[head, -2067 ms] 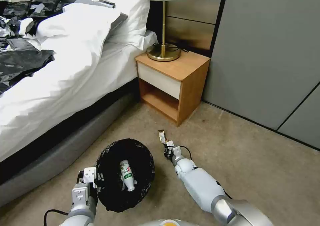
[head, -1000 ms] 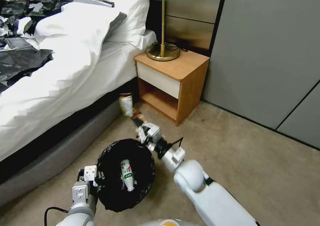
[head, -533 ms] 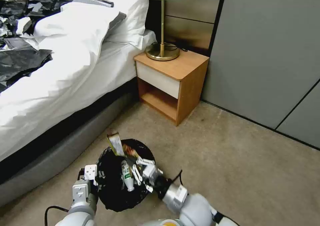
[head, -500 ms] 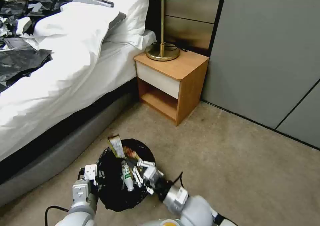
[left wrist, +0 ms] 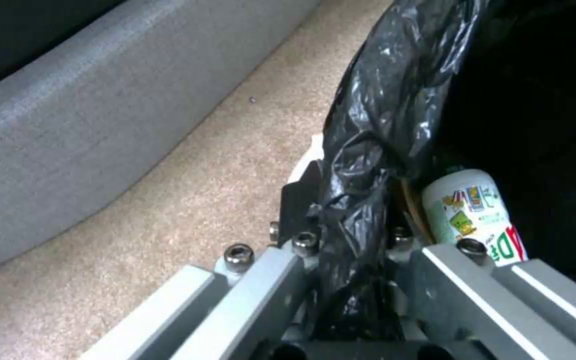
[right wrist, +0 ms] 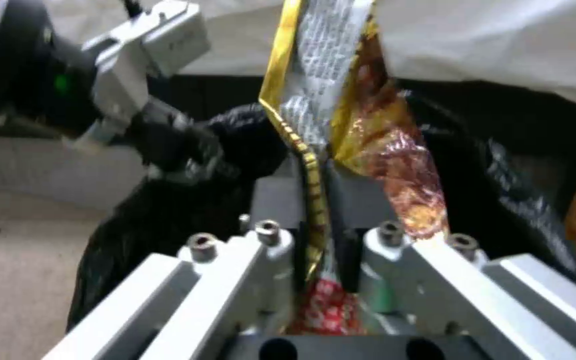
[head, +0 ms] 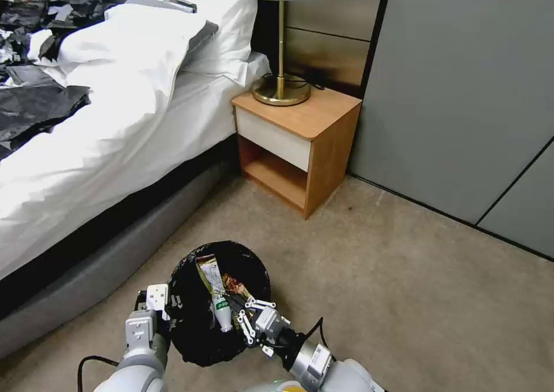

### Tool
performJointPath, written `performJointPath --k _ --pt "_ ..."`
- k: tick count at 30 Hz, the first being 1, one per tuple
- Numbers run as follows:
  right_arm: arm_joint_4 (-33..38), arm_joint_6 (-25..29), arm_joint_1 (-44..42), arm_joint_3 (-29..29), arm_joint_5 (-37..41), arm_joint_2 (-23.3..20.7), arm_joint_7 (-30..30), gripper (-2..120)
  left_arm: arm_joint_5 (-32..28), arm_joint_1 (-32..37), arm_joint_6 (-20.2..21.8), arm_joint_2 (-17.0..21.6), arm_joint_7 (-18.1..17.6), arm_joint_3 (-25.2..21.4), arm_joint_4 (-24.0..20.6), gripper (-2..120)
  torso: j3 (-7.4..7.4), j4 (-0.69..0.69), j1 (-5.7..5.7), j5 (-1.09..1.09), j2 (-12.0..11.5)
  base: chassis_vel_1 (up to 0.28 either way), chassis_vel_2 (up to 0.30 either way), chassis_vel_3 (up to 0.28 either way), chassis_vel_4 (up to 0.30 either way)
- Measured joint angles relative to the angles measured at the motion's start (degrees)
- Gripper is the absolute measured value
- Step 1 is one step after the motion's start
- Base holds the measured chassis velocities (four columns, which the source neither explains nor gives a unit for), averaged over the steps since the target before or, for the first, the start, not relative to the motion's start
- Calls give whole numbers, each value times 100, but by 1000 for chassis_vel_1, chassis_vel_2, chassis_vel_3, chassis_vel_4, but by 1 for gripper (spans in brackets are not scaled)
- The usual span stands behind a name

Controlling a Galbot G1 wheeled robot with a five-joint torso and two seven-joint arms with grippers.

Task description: Pick up the trash bin, then pick up the garbage from the floor and place it into the trash bin.

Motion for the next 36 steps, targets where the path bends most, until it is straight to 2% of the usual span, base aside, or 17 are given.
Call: performJointPath --k 3,5,7,11,13,15,16,19,20,23,31,36 --pt "-66 11 -2 -65 -44 -48 23 28 -2 2 0 -2 -1 2 -11 0 0 0 0 1 0 0 0 0 0" --pt "-74 11 -2 -74 -48 -59 28 30 -2 3 0 -3 -1 3 -13 0 0 1 0 2 0 0 0 0 0" --pt "-79 12 16 -132 -62 -119 42 41 1 16 -2 -7 -1 7 -29 0 0 -1 0 5 0 0 0 0 0" --pt "-70 4 46 -166 -65 -141 61 50 7 22 -4 -9 -1 11 -35 0 0 -2 0 8 0 0 0 0 0" --pt "-36 -15 82 -199 -68 -163 79 62 16 25 -6 -13 -2 19 -45 0 0 -4 0 8 0 0 0 0 0" --pt "-27 -18 85 -202 -66 -167 83 64 17 25 -6 -13 -2 21 -46 0 0 -5 0 9 0 0 0 0 0" --pt "19 -37 97 -215 -56 -188 100 72 23 25 -7 -13 -2 27 -49 0 0 -5 0 10 0 0 0 0 0" --pt "106 -82 101 -232 -41 -236 163 85 32 27 -7 -11 -3 31 -50 0 0 -5 0 10 0 0 0 0 0" --pt "106 -82 101 -232 -41 -236 163 85 32 27 -7 -11 -3 31 -50 0 0 -5 0 10 0 0 0 0 0" --pt "285 -145 110 -218 -17 -316 234 98 32 20 -7 5 -5 27 -43 0 0 -5 0 10 0 0 0 0 0" --pt "618 -276 284 -62 81 -364 351 100 42 10 -10 21 -8 35 -19 0 0 -3 0 7 1 0 0 0 0" --pt "1137 -444 445 232 228 -232 535 100 46 10 -17 44 -11 31 2 0 0 -2 0 6 1 0 0 0 0"
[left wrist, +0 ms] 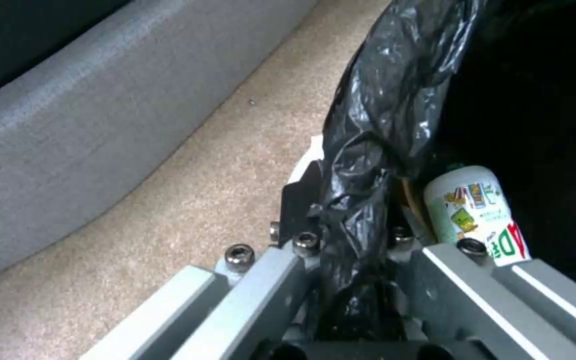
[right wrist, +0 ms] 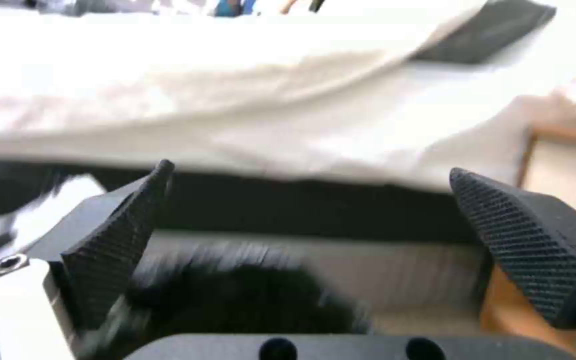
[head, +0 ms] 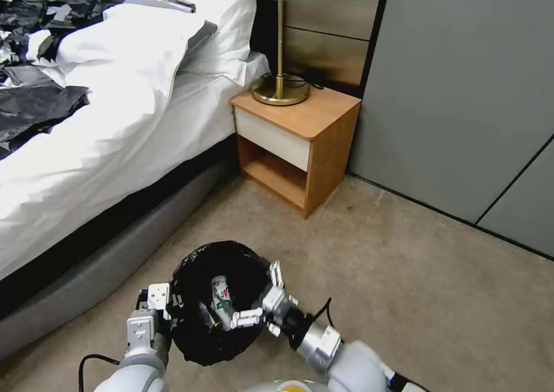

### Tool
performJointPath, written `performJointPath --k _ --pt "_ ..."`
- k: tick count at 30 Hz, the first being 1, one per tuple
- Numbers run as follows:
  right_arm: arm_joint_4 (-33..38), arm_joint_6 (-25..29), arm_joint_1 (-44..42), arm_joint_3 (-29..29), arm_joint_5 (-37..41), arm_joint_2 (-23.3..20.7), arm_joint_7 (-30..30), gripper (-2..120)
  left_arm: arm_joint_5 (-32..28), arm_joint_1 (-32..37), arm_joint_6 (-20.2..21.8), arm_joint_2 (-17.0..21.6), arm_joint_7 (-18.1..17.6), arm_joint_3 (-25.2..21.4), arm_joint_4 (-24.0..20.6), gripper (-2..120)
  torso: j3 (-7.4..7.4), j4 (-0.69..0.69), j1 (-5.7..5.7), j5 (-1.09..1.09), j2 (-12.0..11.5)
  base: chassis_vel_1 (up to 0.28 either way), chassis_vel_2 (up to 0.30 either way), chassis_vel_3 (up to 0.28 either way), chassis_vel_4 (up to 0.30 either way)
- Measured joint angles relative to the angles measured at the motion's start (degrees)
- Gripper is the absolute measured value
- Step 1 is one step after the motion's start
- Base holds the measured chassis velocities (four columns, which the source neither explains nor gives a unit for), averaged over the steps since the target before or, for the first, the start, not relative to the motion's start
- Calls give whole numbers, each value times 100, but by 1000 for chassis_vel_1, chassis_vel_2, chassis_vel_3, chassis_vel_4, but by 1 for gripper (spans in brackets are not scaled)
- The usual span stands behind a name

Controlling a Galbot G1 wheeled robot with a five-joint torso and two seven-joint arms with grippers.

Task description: Pick up the trash bin, then pick up the garbage from the floor and place it into the trash bin.

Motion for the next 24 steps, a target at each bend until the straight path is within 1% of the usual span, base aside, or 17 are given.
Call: performJointPath --k 1,3,7,9,10,12,13,15,16,17,19,24 --pt "142 -28 -18 73 11 33 53 100 -6 2 -2 10 4 -18 6 0 0 0 0 -1 0 0 0 0 0" --pt "166 -31 -24 85 11 38 64 100 -7 3 -3 11 5 -21 7 0 0 0 0 -1 0 0 0 0 0" --pt "436 -73 -149 248 -18 122 222 100 -25 7 -9 19 10 -57 17 0 0 0 0 -2 0 0 0 0 0" --pt "707 -188 -433 539 -184 328 562 100 -43 13 -17 22 14 -86 26 0 0 -1 0 -2 0 0 0 0 0" --pt "707 -188 -433 539 -184 328 562 100 -43 13 -17 22 14 -86 26 0 0 -1 0 -2 0 0 0 0 0" --pt "853 -220 -870 918 -418 600 829 100 -96 46 -21 24 14 -127 27 0 0 0 0 -2 0 0 0 0 0" --pt "853 -220 -870 918 -418 600 829 100 -96 46 -21 24 14 -127 27 0 0 0 0 -2 0 0 0 0 0" --pt "840 -150 -1131 1104 -525 716 923 100 -135 53 -21 31 13 -150 26 0 0 -1 0 -1 0 0 0 0 0" --pt "674 -17 -1346 1258 -578 815 967 100 -165 53 -21 31 10 -155 16 0 0 -1 0 -1 0 0 0 0 0" --pt "674 -17 -1346 1258 -578 815 967 100 -165 53 -21 31 10 -155 16 0 0 -1 0 -1 0 0 0 0 0" --pt "375 193 -1545 1398 -644 932 1001 100 -189 60 -15 33 5 -152 -37 0 0 0 0 -1 0 0 0 0 0" --pt "198 304 -1630 1547 -663 1058 1052 100 -225 75 -9 46 -1 -173 -108 0 0 0 0 0 0 0 0 0 0"
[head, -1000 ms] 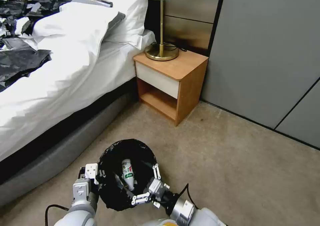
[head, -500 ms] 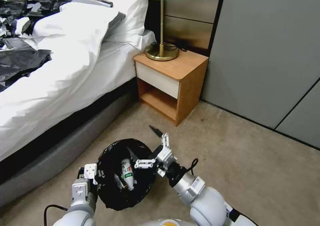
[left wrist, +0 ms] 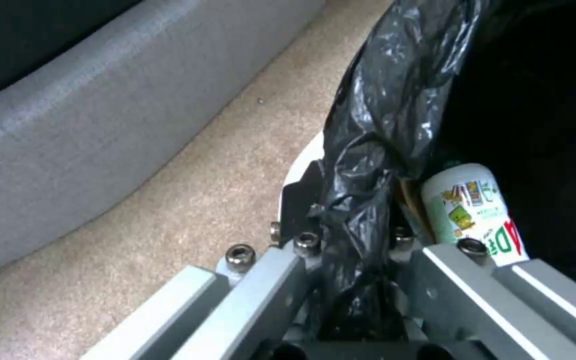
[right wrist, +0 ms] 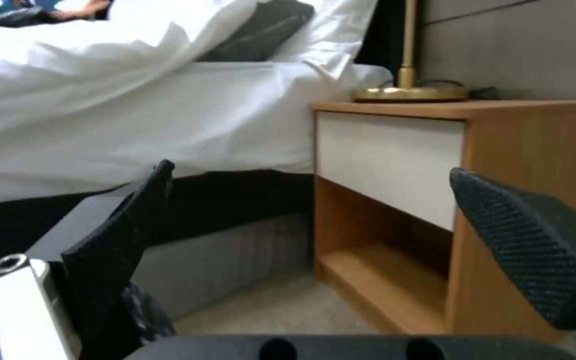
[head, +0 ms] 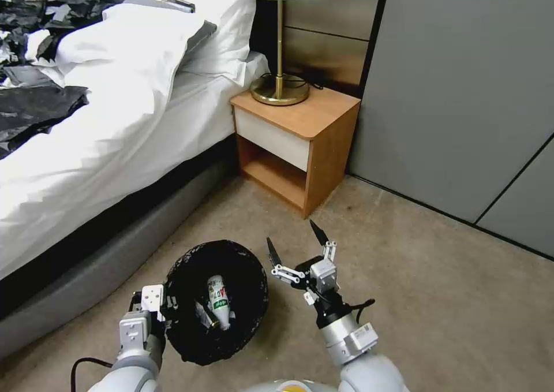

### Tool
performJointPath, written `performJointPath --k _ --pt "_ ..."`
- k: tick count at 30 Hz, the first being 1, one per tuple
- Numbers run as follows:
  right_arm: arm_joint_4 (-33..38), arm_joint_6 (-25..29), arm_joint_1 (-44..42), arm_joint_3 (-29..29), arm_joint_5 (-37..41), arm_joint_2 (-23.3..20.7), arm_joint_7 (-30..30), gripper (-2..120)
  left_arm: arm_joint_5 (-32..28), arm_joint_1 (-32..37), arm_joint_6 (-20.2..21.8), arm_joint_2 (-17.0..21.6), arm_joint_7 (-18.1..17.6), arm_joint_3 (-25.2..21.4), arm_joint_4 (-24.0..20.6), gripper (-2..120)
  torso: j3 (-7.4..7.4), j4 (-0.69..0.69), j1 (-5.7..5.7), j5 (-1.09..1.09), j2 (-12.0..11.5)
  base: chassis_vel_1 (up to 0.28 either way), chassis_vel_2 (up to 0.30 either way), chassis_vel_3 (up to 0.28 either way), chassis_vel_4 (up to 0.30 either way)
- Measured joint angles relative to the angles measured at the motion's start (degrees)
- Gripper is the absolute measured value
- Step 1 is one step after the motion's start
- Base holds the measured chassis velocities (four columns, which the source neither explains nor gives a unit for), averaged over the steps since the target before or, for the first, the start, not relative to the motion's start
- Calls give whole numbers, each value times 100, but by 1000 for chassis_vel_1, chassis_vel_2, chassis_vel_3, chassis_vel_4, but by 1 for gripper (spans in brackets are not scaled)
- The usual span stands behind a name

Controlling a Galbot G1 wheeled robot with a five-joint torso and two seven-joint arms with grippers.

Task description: Pick up the trash bin, then pick up the garbage from the floor and place it into the trash bin.

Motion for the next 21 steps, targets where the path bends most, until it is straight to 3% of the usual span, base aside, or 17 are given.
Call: performJointPath --k 21 --pt "-89 38 102 240 26 -2 33 100 -24 51 -3 -4 3 -26 -63 0 0 0 0 0 0 49 49 56 49"
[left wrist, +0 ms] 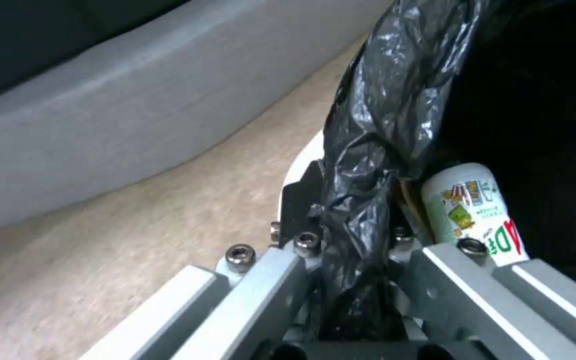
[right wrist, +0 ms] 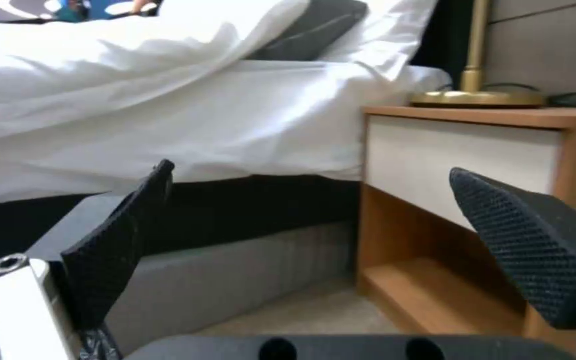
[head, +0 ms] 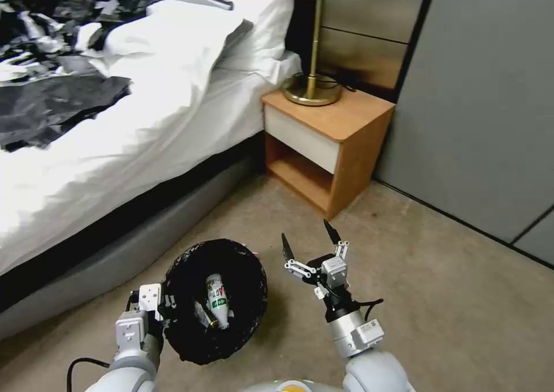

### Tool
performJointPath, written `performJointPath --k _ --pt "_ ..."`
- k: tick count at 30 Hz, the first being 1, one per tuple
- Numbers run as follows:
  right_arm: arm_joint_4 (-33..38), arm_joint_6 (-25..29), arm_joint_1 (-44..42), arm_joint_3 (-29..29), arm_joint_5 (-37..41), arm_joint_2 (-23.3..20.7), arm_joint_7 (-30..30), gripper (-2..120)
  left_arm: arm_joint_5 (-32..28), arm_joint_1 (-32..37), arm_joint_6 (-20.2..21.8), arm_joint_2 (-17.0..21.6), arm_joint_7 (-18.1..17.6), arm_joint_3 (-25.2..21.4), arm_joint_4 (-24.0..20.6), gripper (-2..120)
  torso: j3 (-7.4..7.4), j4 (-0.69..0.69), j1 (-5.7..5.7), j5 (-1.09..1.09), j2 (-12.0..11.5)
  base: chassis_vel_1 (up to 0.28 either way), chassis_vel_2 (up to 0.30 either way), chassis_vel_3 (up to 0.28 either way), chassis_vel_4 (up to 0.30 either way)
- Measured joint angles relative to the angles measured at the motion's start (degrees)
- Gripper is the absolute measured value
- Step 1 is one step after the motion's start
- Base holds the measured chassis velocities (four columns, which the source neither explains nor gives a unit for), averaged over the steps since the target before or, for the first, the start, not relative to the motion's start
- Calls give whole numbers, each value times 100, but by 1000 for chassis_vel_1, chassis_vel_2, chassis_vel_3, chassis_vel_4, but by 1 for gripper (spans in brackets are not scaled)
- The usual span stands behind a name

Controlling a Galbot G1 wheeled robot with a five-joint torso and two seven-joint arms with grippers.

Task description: Pick up the trash bin, then pick up the garbage from the floor and place it into the trash bin.

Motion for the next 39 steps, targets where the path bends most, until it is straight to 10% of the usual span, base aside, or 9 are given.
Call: performJointPath --k 39 --pt "-428 -336 531 404 122 -213 -328 100 33 15 -42 -2 7 -20 -40 0 0 0 0 0 0 92 90 88 90"
